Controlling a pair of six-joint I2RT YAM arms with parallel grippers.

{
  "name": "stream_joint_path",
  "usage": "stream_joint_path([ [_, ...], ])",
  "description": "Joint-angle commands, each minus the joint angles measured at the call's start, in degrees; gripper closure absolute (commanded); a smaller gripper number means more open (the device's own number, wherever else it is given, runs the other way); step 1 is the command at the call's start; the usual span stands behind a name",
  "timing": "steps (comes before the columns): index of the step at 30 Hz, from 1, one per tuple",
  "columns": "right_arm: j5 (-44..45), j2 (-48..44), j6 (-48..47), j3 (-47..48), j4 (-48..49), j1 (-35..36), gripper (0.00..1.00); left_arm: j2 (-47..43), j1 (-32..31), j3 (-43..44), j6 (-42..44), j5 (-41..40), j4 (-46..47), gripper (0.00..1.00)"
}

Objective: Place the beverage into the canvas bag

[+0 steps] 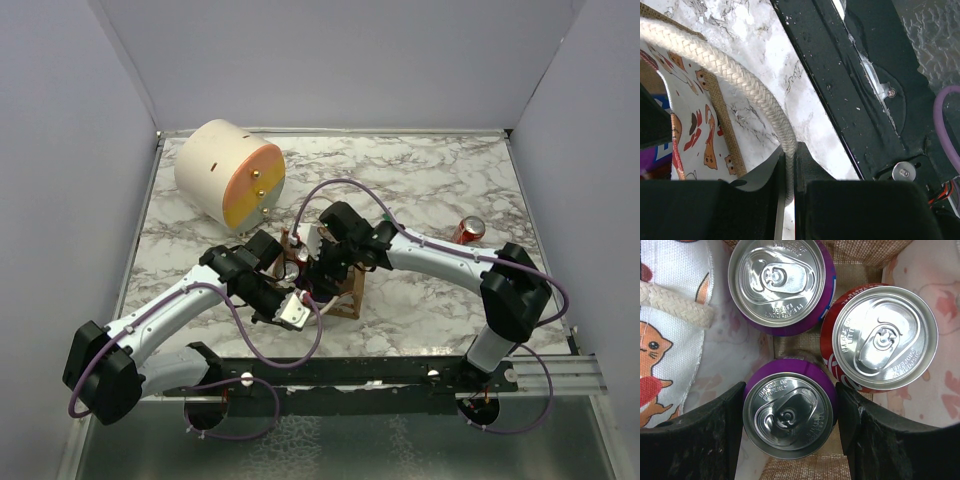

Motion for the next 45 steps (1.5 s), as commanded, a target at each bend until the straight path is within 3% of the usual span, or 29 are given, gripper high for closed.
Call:
stream_joint_path([
  [1,0.09,1.79,2.88,1.02,2.32,2.11,0.74,0.44,0.14,-0.16,1.18,1.78,0.31,0.91],
  [11,1.63,2.66,5.19,0.24,3.0,3.1,0.62,0.8,0.13,0.13,0.92,1.77,0.34,0.91],
  [20,2.13,0.88,4.69,-1.73,3.49,3.1,0.32,0.82,0.18,0.11,0.83,1.76,0.4,0.91],
  [27,2.41,0.07,4.24,-2.26,3.27,3.09,0.18,0.79,0.21,0.28,0.83,1.6,0.43,0.91],
  [36,3.43,-1.3,3.46,-2.17,2.15,2.94,0.14,0.49,0.21,0.28,0.84,1.35,0.43,0.91],
  [45,-0.93,-2.87,2.6,-0.96,0.95,1.54,0.06,0.35,0.21,0.02,1.35,0.29,0.42,0.91],
])
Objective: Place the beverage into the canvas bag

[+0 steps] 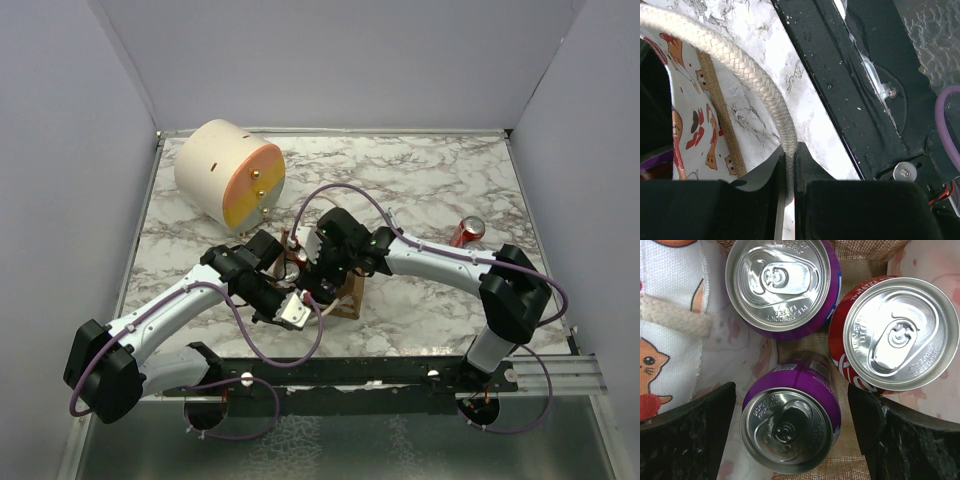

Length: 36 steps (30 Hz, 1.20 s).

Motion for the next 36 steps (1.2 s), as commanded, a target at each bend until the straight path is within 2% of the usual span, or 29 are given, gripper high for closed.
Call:
stream_joint_path([
  [1,-4.91,-2.93,-1.1,0.93,-1.63,-0.53,0.04,-0.19,0.18,0.08,1.4,0.38,-0.02,0.91],
  [4,-6.66,-3.74,-1.52,1.0,-1.75,-1.03,0.0,-0.02,0.14,0.34,1.59,0.38,-0.29,0.91],
  [27,-10.54,-9.04,-4.12,7.12,-4.93,-7.13,0.0,0.25,0.14,0.15,1.97,0.0,-0.3,0.91],
  [36,-10.59,-14.35,-6.57,10.07,-6.73,-13.45,0.03,0.2,0.14,0.36,2.05,-0.32,-0.39,0.91],
])
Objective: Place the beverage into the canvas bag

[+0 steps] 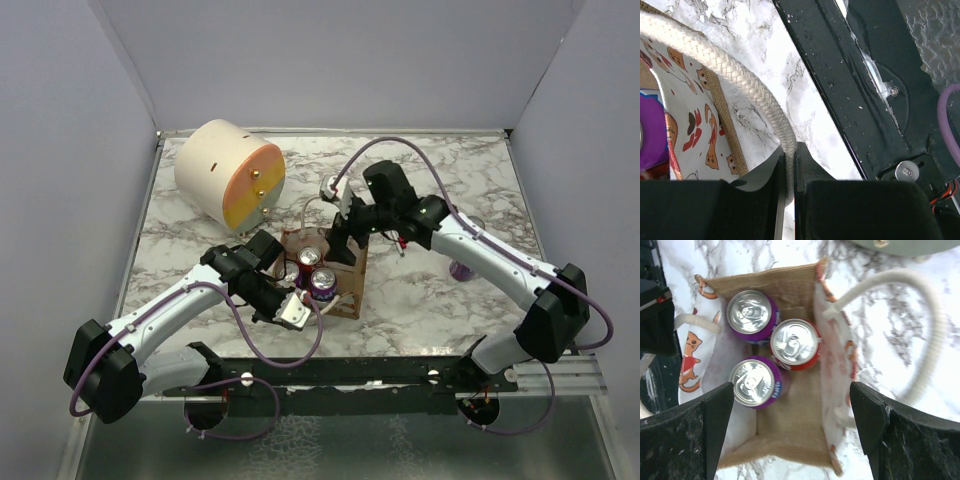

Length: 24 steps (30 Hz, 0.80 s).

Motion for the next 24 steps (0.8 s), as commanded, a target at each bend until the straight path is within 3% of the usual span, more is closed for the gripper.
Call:
stream_joint_path([
  [1,-0.72,-4.7,-2.85,3.89,-1.73,-2.78,0.03,0.24,0.14,0.43,1.64,0.02,-0.35,0.91],
  [8,-3.28,-10.16,-0.99,2.96,-1.29,-11.16,0.03,-0.44,0.14,0.37,-0.51,-0.55,1.48,0.91],
  [18,-1.74,-17.26,3.31,-5.18,3.38,-34.44,0.0,-0.24,0.14,1.27,-7.29,-0.26,4.69,0.92],
  [24,7.53,-16.94,1.46,-6.11,1.52,-41.65,0.0,-0.46,-0.19,1.52,-11.23,-3.07,5.71,0.94],
])
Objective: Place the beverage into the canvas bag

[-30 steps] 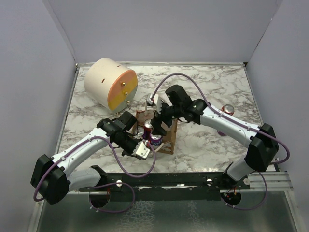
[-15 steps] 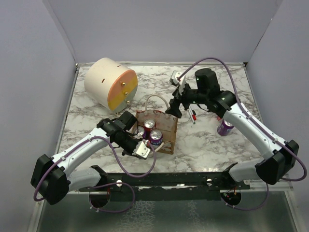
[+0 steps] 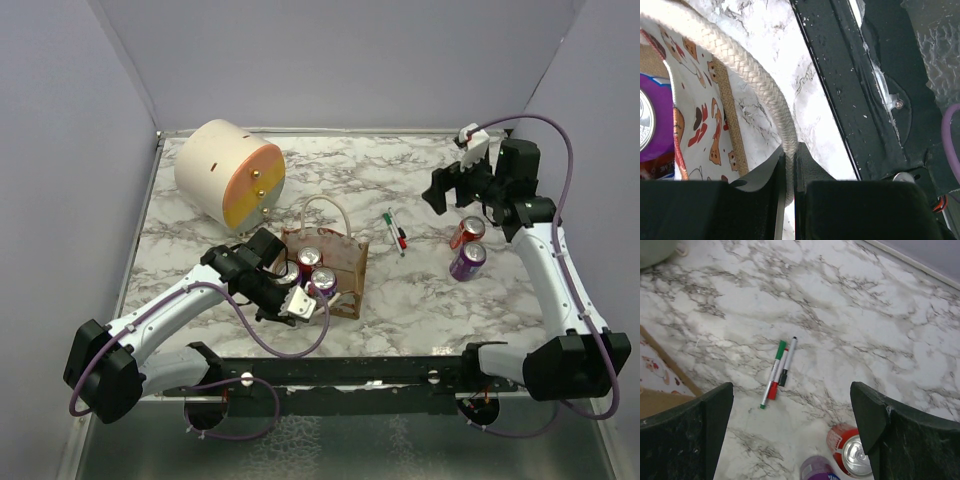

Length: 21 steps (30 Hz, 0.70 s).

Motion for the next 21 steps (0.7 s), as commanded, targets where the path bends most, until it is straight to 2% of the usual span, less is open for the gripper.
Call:
stream_joint_path([
  [1,7.07,-0.79,-0.91,-1.05,0.45,-3.65,0.01,-0.13,-0.21,1.78,-3.87,-3.54,1.53,0.95],
  [10,11.79,3.22,-5.02,-3.84,-0.34,-11.3,0.0,-0.07,-0.65,2.21,-6.47,-10.99,-0.74,0.98],
  [17,8.97,7.28,-7.55,-4.37,-3.18,-15.42,0.0,-2.22,-0.83,-1.33,-8.63,-10.21,3.75,0.99],
  [21,8.71,9.94,-8.52,-4.13,-4.68,-15.5,0.0,-3.33,-0.92,-2.66,-5.75,-8.22,4.12,0.99],
])
